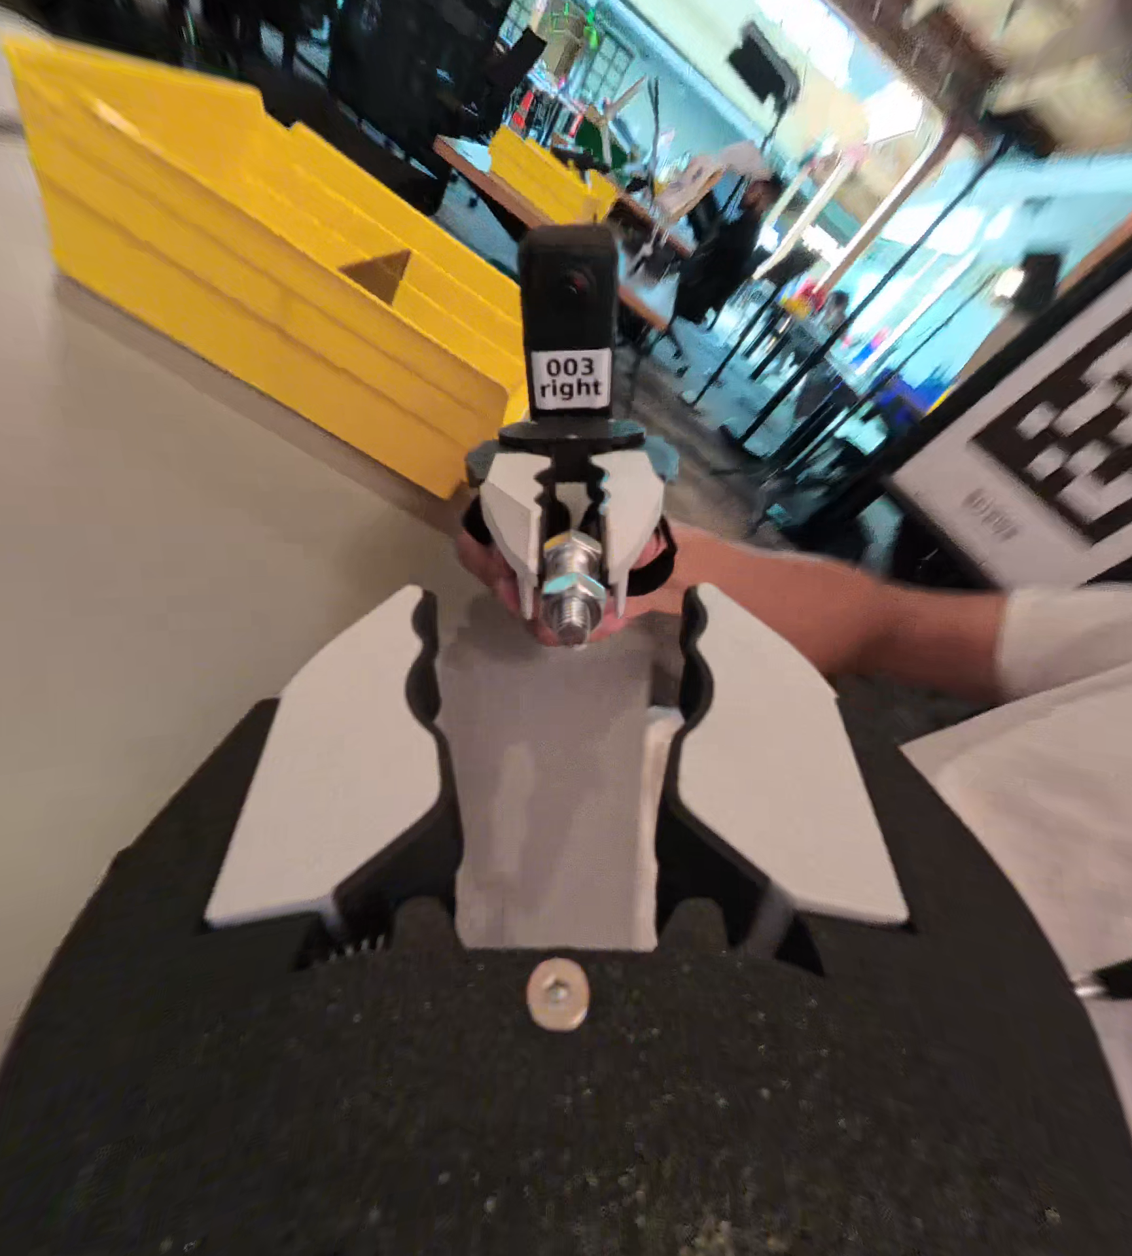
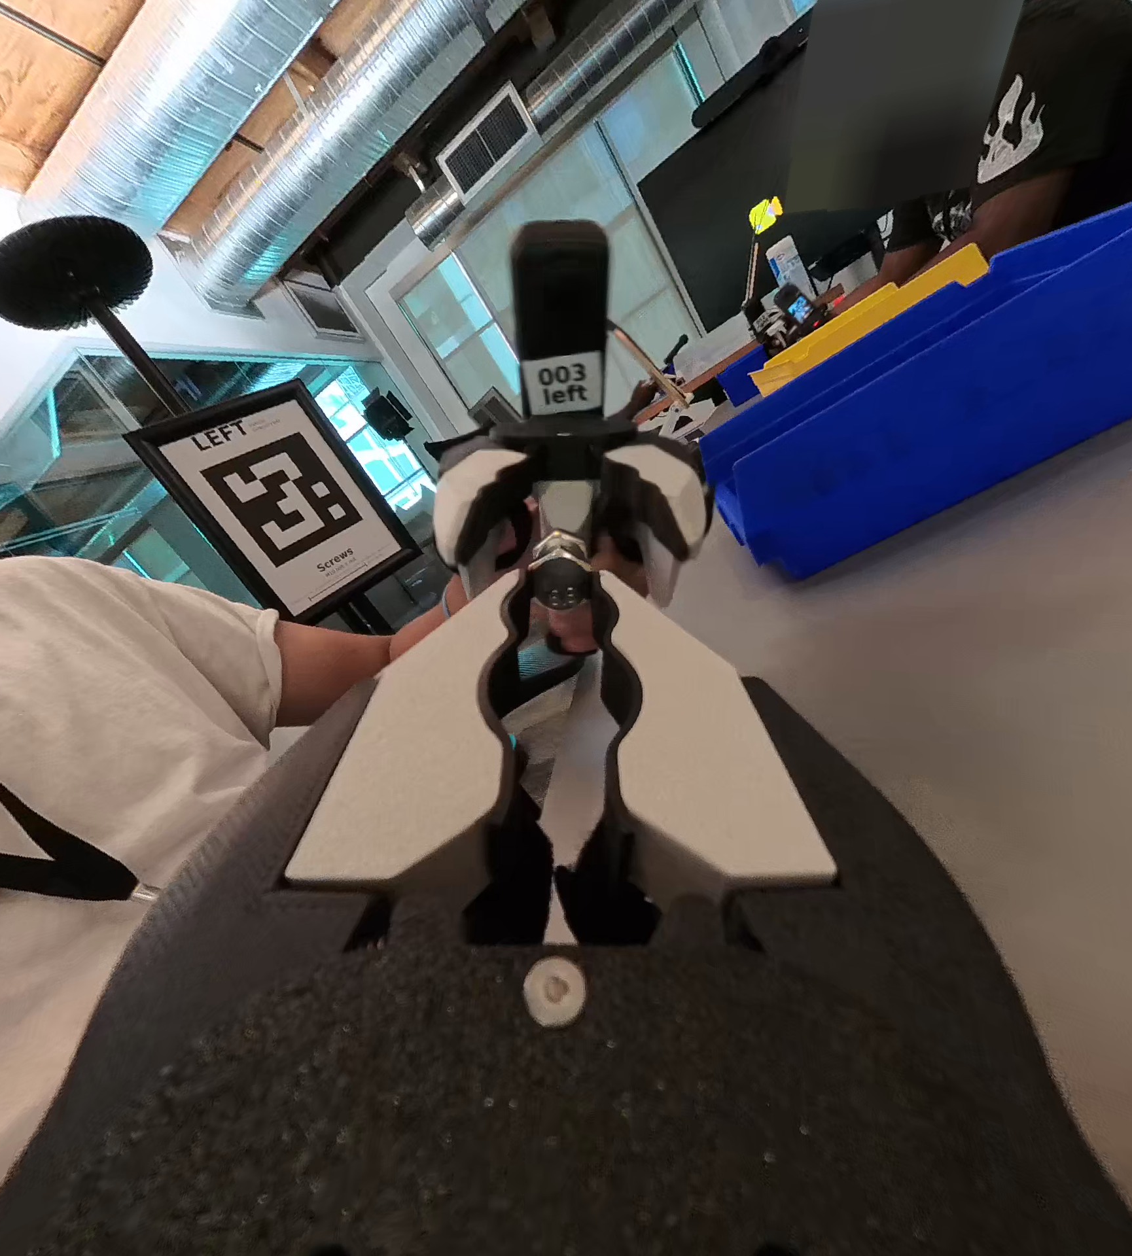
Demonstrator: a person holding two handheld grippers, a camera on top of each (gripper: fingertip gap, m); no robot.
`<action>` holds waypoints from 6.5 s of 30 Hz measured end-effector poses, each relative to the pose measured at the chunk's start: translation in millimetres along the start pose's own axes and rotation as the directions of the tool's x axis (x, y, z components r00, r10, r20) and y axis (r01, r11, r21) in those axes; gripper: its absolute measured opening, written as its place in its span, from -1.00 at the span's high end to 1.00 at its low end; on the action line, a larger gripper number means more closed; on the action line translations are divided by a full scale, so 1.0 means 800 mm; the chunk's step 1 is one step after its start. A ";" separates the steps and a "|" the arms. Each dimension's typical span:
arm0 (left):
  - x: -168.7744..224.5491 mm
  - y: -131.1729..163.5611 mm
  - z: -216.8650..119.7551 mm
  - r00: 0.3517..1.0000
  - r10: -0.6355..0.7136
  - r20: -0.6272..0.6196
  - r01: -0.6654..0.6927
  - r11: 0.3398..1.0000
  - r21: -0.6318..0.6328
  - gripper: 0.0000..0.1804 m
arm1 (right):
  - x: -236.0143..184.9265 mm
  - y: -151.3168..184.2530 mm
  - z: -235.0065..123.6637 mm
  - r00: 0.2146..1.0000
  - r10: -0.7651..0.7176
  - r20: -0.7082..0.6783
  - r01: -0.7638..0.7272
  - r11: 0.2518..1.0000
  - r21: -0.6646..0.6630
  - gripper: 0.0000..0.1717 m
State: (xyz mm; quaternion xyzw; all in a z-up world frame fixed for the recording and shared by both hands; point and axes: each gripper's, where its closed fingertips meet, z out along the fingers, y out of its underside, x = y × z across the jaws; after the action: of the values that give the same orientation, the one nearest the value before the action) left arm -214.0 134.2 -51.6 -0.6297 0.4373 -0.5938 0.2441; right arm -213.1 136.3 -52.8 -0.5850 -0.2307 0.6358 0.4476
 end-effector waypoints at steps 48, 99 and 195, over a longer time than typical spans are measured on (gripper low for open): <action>0.000 0.004 -0.012 0.375 0.905 0.202 -0.864 0.420 -0.278 0.65 | -0.001 0.004 0.015 0.895 0.417 0.162 -0.430 0.901 0.054 0.81; 0.022 0.010 -0.011 0.977 0.213 0.022 -0.207 0.965 -0.163 0.81 | -0.020 0.015 0.016 0.952 0.265 0.151 -0.260 0.964 -0.053 0.81; -0.007 0.003 -0.009 0.988 0.153 -0.015 -0.154 0.982 -0.107 0.23 | -0.002 0.014 0.011 0.959 0.272 0.084 -0.270 0.962 -0.030 0.81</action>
State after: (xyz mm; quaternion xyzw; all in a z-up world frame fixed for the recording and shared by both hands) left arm -221.4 139.2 -54.7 -0.6045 0.5166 -0.5508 0.2536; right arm -224.9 131.5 -59.3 -0.5869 -0.1736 0.7138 0.3405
